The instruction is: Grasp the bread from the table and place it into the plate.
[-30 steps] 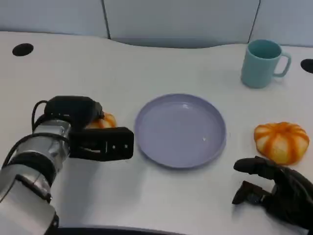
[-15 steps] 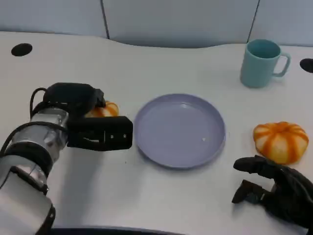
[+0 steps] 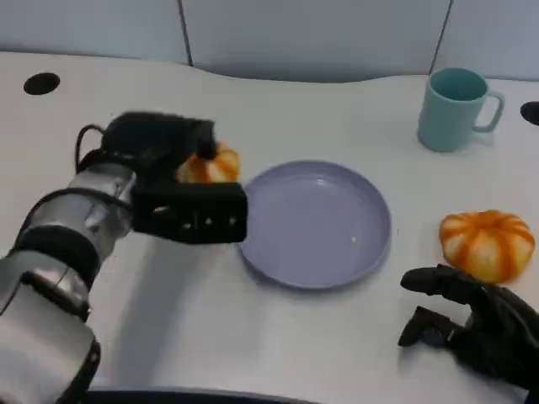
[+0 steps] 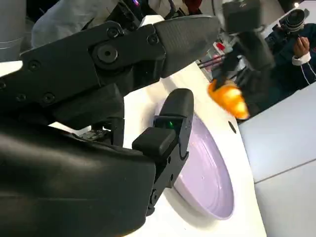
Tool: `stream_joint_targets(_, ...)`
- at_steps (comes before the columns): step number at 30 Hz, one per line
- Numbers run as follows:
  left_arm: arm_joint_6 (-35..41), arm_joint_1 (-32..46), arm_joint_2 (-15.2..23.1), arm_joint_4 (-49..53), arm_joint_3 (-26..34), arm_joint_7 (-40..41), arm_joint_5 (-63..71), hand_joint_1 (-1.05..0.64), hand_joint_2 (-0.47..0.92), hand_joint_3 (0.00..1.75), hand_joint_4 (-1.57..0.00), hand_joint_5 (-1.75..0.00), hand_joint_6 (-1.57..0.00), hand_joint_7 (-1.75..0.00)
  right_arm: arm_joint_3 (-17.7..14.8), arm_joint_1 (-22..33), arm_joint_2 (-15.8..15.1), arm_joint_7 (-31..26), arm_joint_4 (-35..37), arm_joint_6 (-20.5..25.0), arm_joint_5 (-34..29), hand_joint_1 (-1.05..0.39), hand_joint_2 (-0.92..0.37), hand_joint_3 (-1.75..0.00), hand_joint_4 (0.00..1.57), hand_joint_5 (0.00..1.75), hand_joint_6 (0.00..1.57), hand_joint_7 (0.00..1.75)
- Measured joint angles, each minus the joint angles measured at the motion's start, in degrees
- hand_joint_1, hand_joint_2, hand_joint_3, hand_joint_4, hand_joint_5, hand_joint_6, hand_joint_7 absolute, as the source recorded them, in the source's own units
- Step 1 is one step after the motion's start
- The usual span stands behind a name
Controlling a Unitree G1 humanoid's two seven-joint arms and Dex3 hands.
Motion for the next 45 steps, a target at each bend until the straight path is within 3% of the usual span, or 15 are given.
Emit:
stream_joint_targets(9, -1.79, -1.08, -1.36, -0.85, 0.16, 1.13, 0.02, -0.16, 0.65, 0.73, -0.84, -1.75, -0.59, -1.75, -0.11, -0.38, 0.14, 0.14, 0.43, -0.01, 0.08, -0.4, -0.92, -0.14, 0.5, 1.33, 0.63, 0.75)
stream_joint_targets(14, -2.98, -1.2, -1.88, -1.69, -0.57, 2.09, 0.51, -0.17, 0.66, 0.76, -0.84, -1.75, -0.59, -1.75, -0.12, -0.43, 0.13, -0.1, 0.43, 0.14, 0.07, -0.4, -0.92, -0.14, 0.51, 1.33, 0.64, 0.75)
stream_joint_targets(27, -5.54, -1.4, -6.59, -2.25, -2.89, 3.66, 2.15, -0.21, 0.6, 0.88, -0.9, -1.75, -0.62, -1.74, -0.03, -0.51, 0.3, -0.5, 0.32, 0.14, 0.06, -0.39, -0.92, -0.14, 0.51, 1.32, 0.65, 0.74)
stream_joint_targets(29, -5.54, -1.41, -7.45, -2.09, -3.23, 3.66, 2.26, -0.22, 0.59, 0.95, -0.91, -1.75, -0.65, -1.71, 0.0, -0.49, 0.3, -0.7, 0.11, 0.42, 0.06, -0.4, -0.92, -0.13, 0.52, 1.32, 0.65, 0.74)
stream_joint_targets(31, -5.66, -1.41, -8.23, -2.0, -3.48, 3.66, 2.53, -0.22, 0.57, 1.0, -0.89, -1.75, -0.72, -1.4, 0.06, -0.47, 0.4, -1.17, -0.39, 1.05, 0.05, -0.39, -0.92, -0.13, 0.51, 1.33, 0.65, 0.74)
stream_joint_targets(34, -5.67, -1.41, -9.21, -1.63, -3.99, 3.65, 2.63, -0.23, 0.58, 1.0, -0.9, -1.75, -0.68, -1.65, 0.18, -0.34, 0.53, -1.29, -0.76, 1.18, 0.02, -0.39, -0.92, -0.13, 0.51, 1.33, 0.64, 0.74)
stream_joint_targets(38, -5.62, -1.41, -10.54, -0.69, -4.52, 3.38, 2.63, -0.26, 0.58, 1.01, -0.89, -1.75, -0.66, -1.73, 0.25, -0.2, 0.6, -1.31, -1.09, 1.46, 0.03, -0.39, -0.92, -0.14, 0.5, 1.32, 0.65, 0.74)
stream_joint_targets(39, -5.52, -1.41, -10.84, -0.49, -4.57, 2.92, 2.62, -0.27, 0.58, 0.99, -0.87, -1.75, -0.64, -1.7, 0.26, -0.15, 0.6, -1.34, -1.22, 1.6, 0.02, -0.39, -0.92, -0.14, 0.5, 1.32, 0.65, 0.74)
stream_joint_targets(43, -4.53, -1.4, -12.05, 0.09, -5.07, 1.18, 2.67, -0.3, 0.68, 0.75, -0.85, -1.75, -0.73, -1.19, 0.47, 0.07, 0.61, -1.59, -1.67, 1.74, -0.05, -0.38, -0.92, -0.15, 0.5, 1.32, 0.65, 0.74)
stream_joint_targets(45, -4.13, -1.4, -12.37, 0.21, -5.45, 0.72, 2.75, -0.3, 0.69, 0.71, -0.84, -1.75, -0.76, -1.18, 0.54, 0.18, 0.66, -1.94, -2.0, 1.9, -0.05, -0.38, -0.92, -0.15, 0.5, 1.32, 0.66, 0.74)
